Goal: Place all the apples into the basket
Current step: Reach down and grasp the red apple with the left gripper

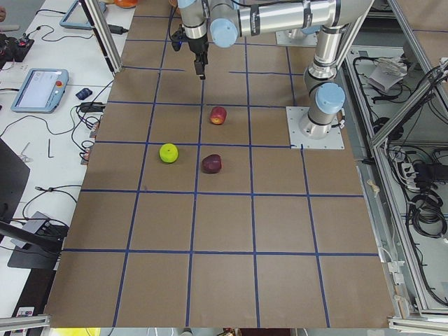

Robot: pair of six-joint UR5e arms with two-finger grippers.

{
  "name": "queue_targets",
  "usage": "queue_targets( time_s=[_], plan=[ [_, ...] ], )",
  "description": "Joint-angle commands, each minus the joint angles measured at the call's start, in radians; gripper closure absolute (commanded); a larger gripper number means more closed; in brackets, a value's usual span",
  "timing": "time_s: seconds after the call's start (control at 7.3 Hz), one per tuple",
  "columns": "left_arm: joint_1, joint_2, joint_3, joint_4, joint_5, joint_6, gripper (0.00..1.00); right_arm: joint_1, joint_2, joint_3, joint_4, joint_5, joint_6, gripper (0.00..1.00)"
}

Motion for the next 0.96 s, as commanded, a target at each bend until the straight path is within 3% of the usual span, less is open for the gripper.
queue_targets(
  time_s=[0.0, 0.14, 0.27, 0.68, 0.82],
  plan=[
    [0.088, -0.052, -0.241, 0.343, 0.001, 0.144, 0.00, -0.001, 0.001, 0.001, 0.000, -0.002, 0.000, 0.00],
    [0.098, -0.073, -0.324, 0.437, 0.000, 0.134, 0.00, -0.001, 0.000, 0.001, 0.000, -0.002, 0.001, 0.00],
    [0.096, -0.081, -0.366, 0.454, -0.003, 0.125, 0.00, -0.002, 0.000, 0.001, 0.000, -0.003, 0.001, 0.00],
    [0.095, -0.124, -0.403, 0.437, -0.005, 0.063, 0.00, -0.002, 0.000, 0.001, 0.000, -0.003, 0.001, 0.00],
    [0.096, -0.120, -0.391, 0.438, 0.006, 0.072, 0.36, -0.002, 0.000, 0.001, 0.000, -0.003, 0.001, 0.00]
  ],
)
